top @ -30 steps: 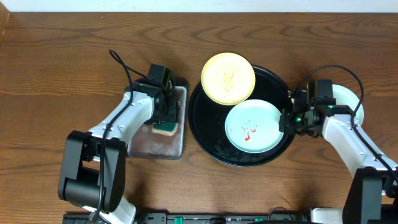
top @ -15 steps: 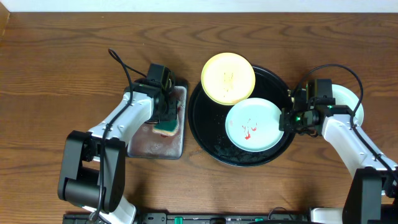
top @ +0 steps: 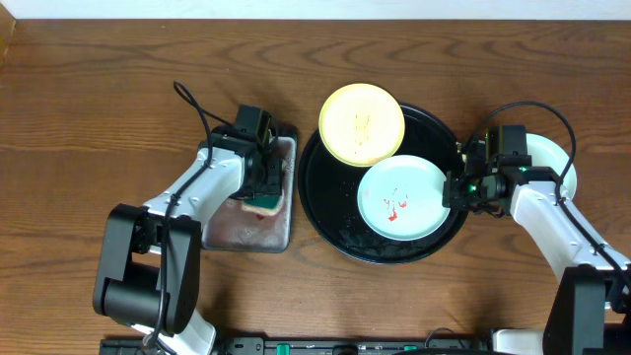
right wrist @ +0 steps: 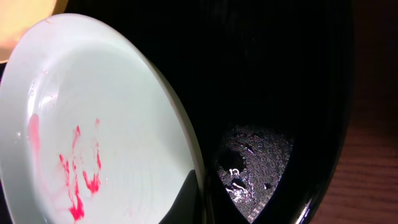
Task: Clean dirty plates on tray and stack at the side
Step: 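Grip the other stained pale green plate rim with the right gripper, then lift the sponge out of the soapy tray with the left gripper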
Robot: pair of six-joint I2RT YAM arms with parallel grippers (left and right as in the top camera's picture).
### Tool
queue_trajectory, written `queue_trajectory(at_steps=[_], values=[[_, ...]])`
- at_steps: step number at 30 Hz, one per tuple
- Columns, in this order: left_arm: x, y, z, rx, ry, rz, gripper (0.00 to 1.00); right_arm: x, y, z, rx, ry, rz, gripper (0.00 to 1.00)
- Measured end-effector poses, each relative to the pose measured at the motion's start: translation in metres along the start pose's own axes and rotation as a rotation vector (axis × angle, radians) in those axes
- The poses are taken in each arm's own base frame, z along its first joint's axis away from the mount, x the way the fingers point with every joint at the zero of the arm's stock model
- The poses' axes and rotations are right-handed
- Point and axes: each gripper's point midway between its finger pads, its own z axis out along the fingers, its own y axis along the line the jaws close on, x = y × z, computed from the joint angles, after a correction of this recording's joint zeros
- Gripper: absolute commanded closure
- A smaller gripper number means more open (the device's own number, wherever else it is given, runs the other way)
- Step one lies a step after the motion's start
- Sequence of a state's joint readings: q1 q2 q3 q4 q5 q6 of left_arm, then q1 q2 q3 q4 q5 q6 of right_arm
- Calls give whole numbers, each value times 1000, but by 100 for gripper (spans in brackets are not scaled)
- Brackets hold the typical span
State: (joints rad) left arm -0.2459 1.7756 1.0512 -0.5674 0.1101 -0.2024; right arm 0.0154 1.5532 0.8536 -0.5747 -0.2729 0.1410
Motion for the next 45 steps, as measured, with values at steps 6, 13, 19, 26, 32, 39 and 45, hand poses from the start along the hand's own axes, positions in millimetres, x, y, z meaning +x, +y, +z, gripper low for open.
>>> queue_trajectory(at_steps=[6, 13, 19, 26, 32, 39, 45], values=[[1, -4, 1, 20, 3, -2, 93, 0, 0, 0, 0, 0, 0, 99], [2, -4, -3, 21, -2, -3, 93, -3, 0, 0, -1, -13, -4, 99], [-14, -7, -45, 75, -122, -16, 93, -14, 2, 0, -7, -58, -40, 99], [-26, -7, -73, 271, -171, -62, 93, -19, 3, -1, -7, -77, -110, 99], [-30, -13, -96, 543, -188, -23, 93, -19, 3, -1, -4, -79, -169, 99], [-33, -22, -131, 813, -274, 87, 93, -6, 0, 8, -4, -58, -188, 99], [-33, -24, -143, 887, -317, 141, 92, 12, 2, 22, -12, -39, -216, 99]])
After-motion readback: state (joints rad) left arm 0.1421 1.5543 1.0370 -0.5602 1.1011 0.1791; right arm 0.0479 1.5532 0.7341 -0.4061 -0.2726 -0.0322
